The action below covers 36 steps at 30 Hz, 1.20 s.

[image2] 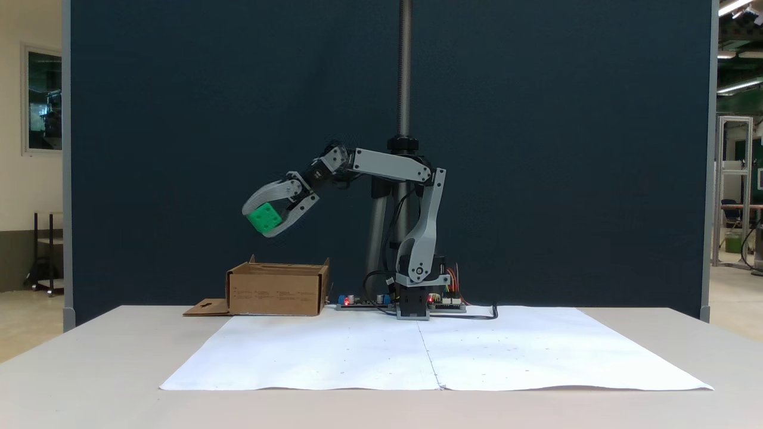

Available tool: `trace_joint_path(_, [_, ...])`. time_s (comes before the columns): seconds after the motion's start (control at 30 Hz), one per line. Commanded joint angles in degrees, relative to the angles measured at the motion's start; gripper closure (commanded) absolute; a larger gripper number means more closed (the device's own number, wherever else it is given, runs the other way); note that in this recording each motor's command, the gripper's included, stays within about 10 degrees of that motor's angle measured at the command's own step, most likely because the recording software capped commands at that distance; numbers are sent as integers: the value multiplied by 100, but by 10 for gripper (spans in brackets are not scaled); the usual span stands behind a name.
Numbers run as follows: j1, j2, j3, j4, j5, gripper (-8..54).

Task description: Grasp a green dice and put it in the bin.

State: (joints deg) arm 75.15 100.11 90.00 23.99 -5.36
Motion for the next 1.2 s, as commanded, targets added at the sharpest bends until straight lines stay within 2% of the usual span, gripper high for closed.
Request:
trace_joint_path(0.0, [396,149,-378,53,571,332])
trace_joint_path(0.23, [1828,-1090,-1424,457,747,332])
trace_joint_path(0.5, [2795,-1863,-1635,1099,721,331])
trace_joint_path(0.67, [2988,-1925,-1635,1934,703,331])
trace_joint_path(1.17, [3015,-2382,-1635,2268,554,331])
